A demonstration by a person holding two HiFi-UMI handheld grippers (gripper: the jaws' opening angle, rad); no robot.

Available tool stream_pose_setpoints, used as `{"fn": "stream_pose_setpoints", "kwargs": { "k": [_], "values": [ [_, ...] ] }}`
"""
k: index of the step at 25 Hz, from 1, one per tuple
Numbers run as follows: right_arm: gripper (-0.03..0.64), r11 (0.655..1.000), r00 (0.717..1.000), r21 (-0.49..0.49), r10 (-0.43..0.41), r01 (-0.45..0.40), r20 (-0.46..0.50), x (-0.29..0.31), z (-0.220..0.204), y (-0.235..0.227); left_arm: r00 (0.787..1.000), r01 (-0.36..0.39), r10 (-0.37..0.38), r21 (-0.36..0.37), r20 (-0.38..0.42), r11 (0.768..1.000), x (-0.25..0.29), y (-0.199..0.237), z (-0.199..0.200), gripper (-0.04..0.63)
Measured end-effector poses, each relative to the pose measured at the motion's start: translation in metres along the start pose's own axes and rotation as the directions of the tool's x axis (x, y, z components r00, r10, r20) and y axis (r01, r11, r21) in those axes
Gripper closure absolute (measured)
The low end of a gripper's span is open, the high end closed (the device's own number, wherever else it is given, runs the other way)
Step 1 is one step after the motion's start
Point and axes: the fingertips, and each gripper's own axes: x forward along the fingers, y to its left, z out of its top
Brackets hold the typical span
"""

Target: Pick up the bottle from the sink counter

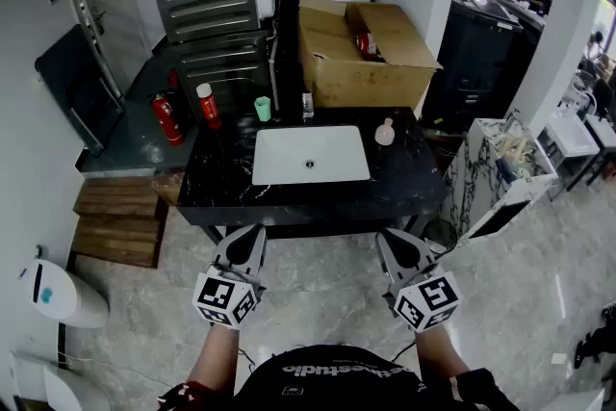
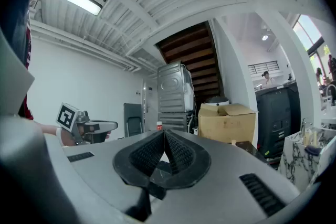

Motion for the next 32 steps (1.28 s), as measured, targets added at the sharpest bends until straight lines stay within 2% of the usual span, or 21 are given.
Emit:
{"fn": "stream_pose_setpoints", "kwargs": {
  "k": [15, 25, 32],
  "values": [
    [0.577, 1.000, 1.000, -0.003, -0.003, 0.003, 0.005, -0.007, 0.003, -0.003, 1.000, 0.008, -0.008, 0.001, -0.003, 1.000, 0.001, -0.011, 0.003, 0.580],
    [0.578, 1.000, 1.000, 0.007, -0.022, 0.022, 0.012, -0.025, 0.001, -0.025, 1.000, -0.007, 0.007, -0.001, -0.003, 1.000, 0.008, -0.033, 0.004, 0.580],
    [0.578, 0.999, 0.999, 0.036, 0.030, -0.031, 0.017, -0.036, -0.008, -0.035, 0.999, -0.040, 0.040, 0.020, 0.006, 0.999, 0.012, -0.052, 0.003, 0.580]
  ]
}}
